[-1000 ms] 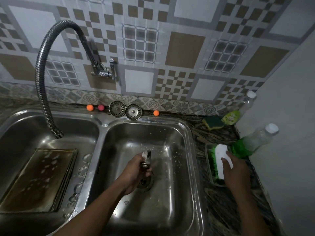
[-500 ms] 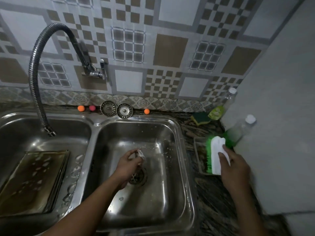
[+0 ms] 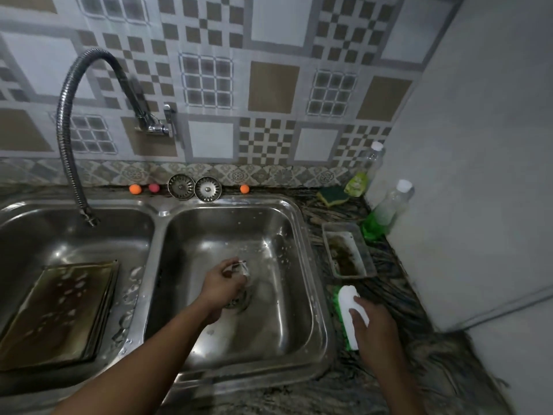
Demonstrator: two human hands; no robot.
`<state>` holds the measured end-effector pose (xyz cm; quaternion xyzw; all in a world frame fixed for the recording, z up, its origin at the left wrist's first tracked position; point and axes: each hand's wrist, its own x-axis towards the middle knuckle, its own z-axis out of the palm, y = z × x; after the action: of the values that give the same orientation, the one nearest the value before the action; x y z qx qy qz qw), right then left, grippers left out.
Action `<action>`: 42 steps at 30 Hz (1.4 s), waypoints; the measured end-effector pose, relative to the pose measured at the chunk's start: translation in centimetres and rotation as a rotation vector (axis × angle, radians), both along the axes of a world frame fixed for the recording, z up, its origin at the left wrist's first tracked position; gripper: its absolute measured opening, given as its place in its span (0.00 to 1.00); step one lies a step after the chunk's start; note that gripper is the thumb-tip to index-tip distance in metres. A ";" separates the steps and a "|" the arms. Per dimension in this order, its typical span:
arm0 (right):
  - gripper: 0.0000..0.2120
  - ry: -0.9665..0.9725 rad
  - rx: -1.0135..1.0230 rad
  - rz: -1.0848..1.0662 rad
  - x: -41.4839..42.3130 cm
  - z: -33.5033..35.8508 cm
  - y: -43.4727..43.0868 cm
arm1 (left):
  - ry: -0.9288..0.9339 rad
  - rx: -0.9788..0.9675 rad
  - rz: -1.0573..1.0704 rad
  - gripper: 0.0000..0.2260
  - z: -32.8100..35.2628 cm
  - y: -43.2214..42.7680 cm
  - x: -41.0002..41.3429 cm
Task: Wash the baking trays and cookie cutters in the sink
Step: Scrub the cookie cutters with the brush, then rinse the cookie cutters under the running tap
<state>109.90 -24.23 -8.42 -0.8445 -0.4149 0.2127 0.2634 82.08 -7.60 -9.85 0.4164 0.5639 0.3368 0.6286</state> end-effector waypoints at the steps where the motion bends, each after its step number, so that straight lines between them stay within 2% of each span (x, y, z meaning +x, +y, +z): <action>1: 0.16 -0.006 0.006 -0.002 0.0 0.1 -0.1 | 0.010 0.007 0.000 0.20 0.2 -0.3 -0.1; 5: 0.17 -0.044 -0.015 0.007 0.1 0.5 -0.5 | 0.025 0.044 -0.010 0.24 1.1 -1.4 -0.5; 8: 0.20 -0.184 -0.049 0.030 1.1 1.0 -0.3 | 0.013 0.049 -0.026 0.23 1.5 -2.3 -1.1; 10: 0.23 -0.217 -0.011 0.011 1.1 1.6 0.4 | 0.006 0.060 0.002 0.23 1.8 -2.7 -1.6; 14: 0.20 -0.216 0.098 0.036 -1.7 3.2 2.3 | -0.031 0.052 0.073 0.24 2.1 -3.5 -3.7; 16: 0.14 -0.145 0.204 0.119 -4.5 4.4 3.2 | -0.022 0.064 0.085 0.23 2.7 -4.1 -5.3; 18: 0.06 -0.040 0.221 0.207 -8.2 5.1 4.9 | 0.034 0.104 0.100 0.24 3.2 -4.3 -7.3; 21: 0.11 0.078 0.237 0.342 -14.6 4.2 8.4 | 0.138 0.153 0.109 0.25 3.9 -4.2 -10.8; 23: 0.10 0.168 0.231 0.407 -19.4 3.7 10.4 | 0.225 0.204 0.102 0.24 3.8 -3.8 -14.1; 26: 0.07 0.235 0.249 0.508 -27.0 3.8 12.8 | 0.390 0.263 0.042 0.30 3.1 -2.5 -20.3; 28: 0.08 0.259 0.222 0.548 -31.9 3.6 13.9 | 0.459 0.264 -0.039 0.29 2.2 -1.9 -24.7; 34: 0.07 0.364 0.026 0.596 -43.0 0.5 15.2 | 0.494 0.214 -0.208 0.29 -1.9 0.2 -33.8; 42: 0.06 0.137 -0.229 0.530 -46.1 -1.4 15.7 | 0.356 0.167 -0.460 0.27 -5.7 1.2 -34.4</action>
<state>63.81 -8.54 -9.85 -0.7146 -0.5756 0.3760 0.1289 47.68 -6.43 -15.57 0.6361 0.5265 0.1522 0.5432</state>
